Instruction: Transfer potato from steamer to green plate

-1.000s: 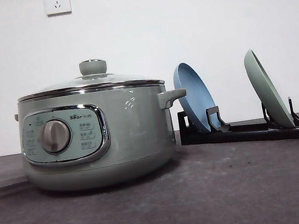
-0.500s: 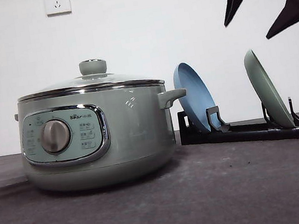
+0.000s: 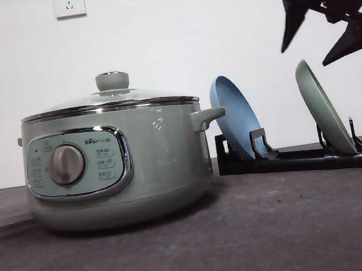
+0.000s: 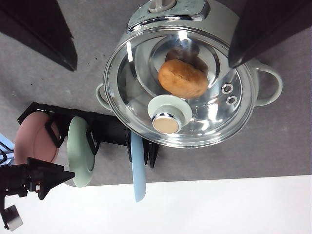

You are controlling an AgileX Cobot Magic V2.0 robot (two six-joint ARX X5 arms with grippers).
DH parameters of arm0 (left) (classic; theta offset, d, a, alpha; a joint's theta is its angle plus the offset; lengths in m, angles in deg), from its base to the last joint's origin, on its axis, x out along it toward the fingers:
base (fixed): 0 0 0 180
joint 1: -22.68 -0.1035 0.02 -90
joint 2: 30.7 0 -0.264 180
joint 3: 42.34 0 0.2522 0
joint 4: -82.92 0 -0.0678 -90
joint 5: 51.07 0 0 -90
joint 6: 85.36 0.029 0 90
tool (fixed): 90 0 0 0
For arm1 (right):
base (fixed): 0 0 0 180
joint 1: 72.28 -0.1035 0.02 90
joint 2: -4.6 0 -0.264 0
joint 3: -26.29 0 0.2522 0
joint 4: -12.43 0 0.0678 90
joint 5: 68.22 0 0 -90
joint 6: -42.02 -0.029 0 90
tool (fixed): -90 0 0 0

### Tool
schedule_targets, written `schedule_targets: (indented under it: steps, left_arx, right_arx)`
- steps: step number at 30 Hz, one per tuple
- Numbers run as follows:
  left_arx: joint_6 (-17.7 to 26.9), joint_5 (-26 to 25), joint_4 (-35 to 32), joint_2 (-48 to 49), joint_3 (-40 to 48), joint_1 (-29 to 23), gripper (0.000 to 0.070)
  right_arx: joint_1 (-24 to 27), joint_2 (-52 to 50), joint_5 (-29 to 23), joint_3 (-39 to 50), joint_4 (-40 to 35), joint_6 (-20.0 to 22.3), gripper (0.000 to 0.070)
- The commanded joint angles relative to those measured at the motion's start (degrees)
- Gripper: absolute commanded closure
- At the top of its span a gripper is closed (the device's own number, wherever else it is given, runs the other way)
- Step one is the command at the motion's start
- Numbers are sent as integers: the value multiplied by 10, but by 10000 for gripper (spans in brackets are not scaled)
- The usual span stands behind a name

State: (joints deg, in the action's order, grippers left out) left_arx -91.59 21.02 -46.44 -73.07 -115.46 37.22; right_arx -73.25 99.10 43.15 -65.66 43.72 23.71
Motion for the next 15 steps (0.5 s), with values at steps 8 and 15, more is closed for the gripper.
schedule_targets:
  steps: [8,15]
  left_arx:
    - [13,-2,-9,-7,-13,3,69]
    - [13,-2,-9,-7,-13,3,69]
  right_arx:
    - [8,34,38,-14,-32,-38,364]
    - [9,53,57,-14,-39,-50,490]
